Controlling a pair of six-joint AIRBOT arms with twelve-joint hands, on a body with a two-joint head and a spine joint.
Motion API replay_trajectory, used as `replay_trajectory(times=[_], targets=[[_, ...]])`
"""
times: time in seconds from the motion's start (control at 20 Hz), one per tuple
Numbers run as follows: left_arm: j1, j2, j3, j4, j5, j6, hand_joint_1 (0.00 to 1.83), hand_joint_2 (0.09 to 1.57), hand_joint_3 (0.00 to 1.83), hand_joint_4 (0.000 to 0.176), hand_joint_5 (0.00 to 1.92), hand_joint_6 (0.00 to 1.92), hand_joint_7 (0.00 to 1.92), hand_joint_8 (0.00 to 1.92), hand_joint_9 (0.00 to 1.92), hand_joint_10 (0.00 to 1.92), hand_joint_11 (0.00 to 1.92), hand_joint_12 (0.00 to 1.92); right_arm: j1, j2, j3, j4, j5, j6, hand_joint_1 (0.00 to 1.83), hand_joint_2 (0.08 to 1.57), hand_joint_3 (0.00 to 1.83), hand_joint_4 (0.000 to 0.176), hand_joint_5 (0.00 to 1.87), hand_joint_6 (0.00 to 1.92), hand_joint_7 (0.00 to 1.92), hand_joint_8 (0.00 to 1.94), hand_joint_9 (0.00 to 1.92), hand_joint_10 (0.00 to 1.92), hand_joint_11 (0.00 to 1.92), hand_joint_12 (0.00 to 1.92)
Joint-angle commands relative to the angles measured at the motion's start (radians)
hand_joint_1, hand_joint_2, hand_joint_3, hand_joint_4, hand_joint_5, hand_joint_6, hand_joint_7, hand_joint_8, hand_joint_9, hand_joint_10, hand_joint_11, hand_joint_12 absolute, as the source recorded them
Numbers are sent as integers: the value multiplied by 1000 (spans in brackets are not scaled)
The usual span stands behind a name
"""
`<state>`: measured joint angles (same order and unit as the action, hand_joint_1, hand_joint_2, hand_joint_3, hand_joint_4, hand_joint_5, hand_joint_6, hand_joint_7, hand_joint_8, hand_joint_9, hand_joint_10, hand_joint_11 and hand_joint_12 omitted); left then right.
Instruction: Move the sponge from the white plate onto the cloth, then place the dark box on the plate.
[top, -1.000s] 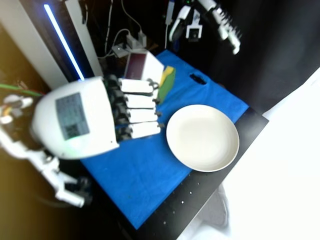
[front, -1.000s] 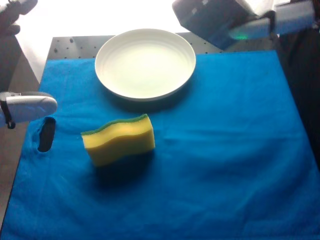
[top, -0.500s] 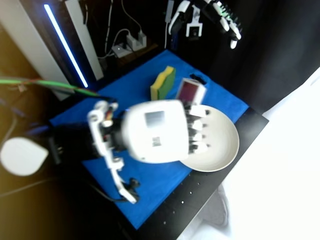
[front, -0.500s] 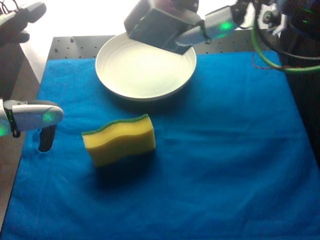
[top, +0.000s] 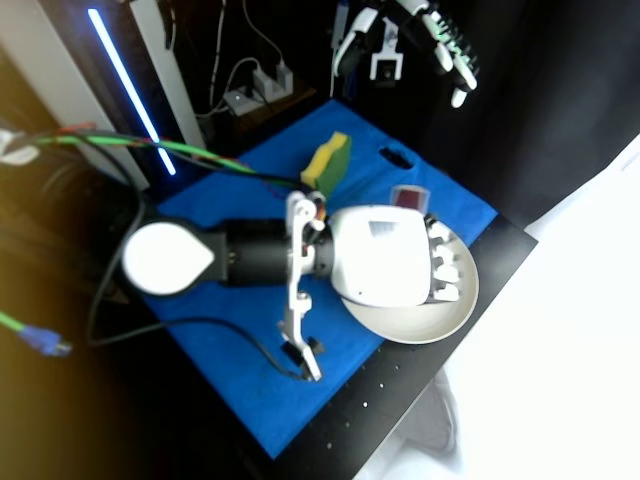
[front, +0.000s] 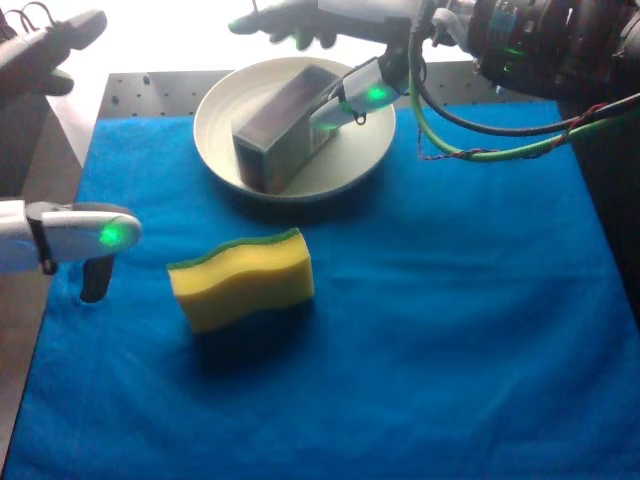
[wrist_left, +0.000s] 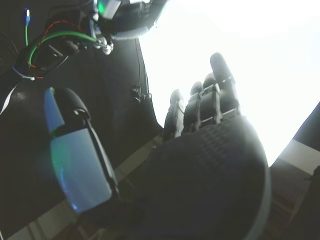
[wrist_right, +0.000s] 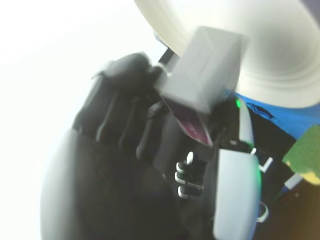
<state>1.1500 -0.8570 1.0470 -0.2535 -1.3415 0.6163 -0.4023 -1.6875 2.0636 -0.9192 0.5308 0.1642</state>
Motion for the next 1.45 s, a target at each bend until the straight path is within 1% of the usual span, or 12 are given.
replay_trajectory(times=[0.0,0.2,0.3,0.45,0.5,0.75,0.9,0.95,1.0,1.1,1.25,1.4], targets=[[-14,0,4,1,-121,-10,724,797,3,70,149,0,81,2,51,2,0,927,17,3,8,52,54,5,830,843,0,176,1,0,17,3,33,20,2,271],[-15,-1,3,2,-131,-11,683,794,1,87,160,1,52,0,19,0,0,1133,18,8,1,52,70,15,787,777,0,176,0,0,0,0,0,0,0,1],[-15,0,1,-4,-148,-11,703,824,13,64,154,1,13,0,0,0,0,1088,17,48,-8,110,167,39,789,766,0,176,0,0,0,0,0,0,0,0],[-11,0,-4,-14,-177,-10,696,821,1,146,28,6,0,0,0,0,0,610,-29,136,-50,279,338,44,775,747,0,176,0,0,0,0,0,0,0,0],[-10,0,-6,-14,-185,-10,690,828,3,150,5,2,0,0,0,0,0,432,-56,172,-77,345,399,43,786,748,0,176,0,0,0,0,0,0,0,0],[32,5,-37,-52,-260,-8,638,809,0,58,1,0,0,0,0,0,0,591,-257,354,-270,632,716,33,838,722,0,176,0,0,0,0,0,0,0,0],[58,3,-59,-66,-295,7,620,797,0,125,0,0,0,0,0,0,0,466,-452,448,-444,847,962,-33,770,703,0,176,0,0,0,0,0,0,0,0],[63,3,-64,-70,-302,10,617,794,0,128,0,0,0,0,0,0,0,446,-505,462,-483,912,1036,-45,772,701,0,176,0,0,0,0,0,0,0,0],[65,1,-69,-74,-313,11,605,797,0,98,0,0,0,0,0,0,0,445,-556,473,-515,959,1100,-45,748,702,0,176,0,0,0,0,0,0,0,0],[65,-7,-74,-74,-330,11,562,852,15,111,0,0,0,0,0,0,0,373,-645,496,-575,1022,1188,-45,778,753,9,176,0,0,0,0,0,0,0,0],[66,-14,-83,-72,-372,13,596,853,2,169,0,0,0,0,0,0,0,149,-722,515,-639,1073,1232,-60,742,850,11,176,0,0,0,0,0,0,0,0],[47,-12,-80,-40,-390,13,492,971,17,164,0,0,0,0,0,0,8,5,-723,517,-646,1033,1232,-75,769,865,5,176,0,0,0,0,0,0,0,0]])
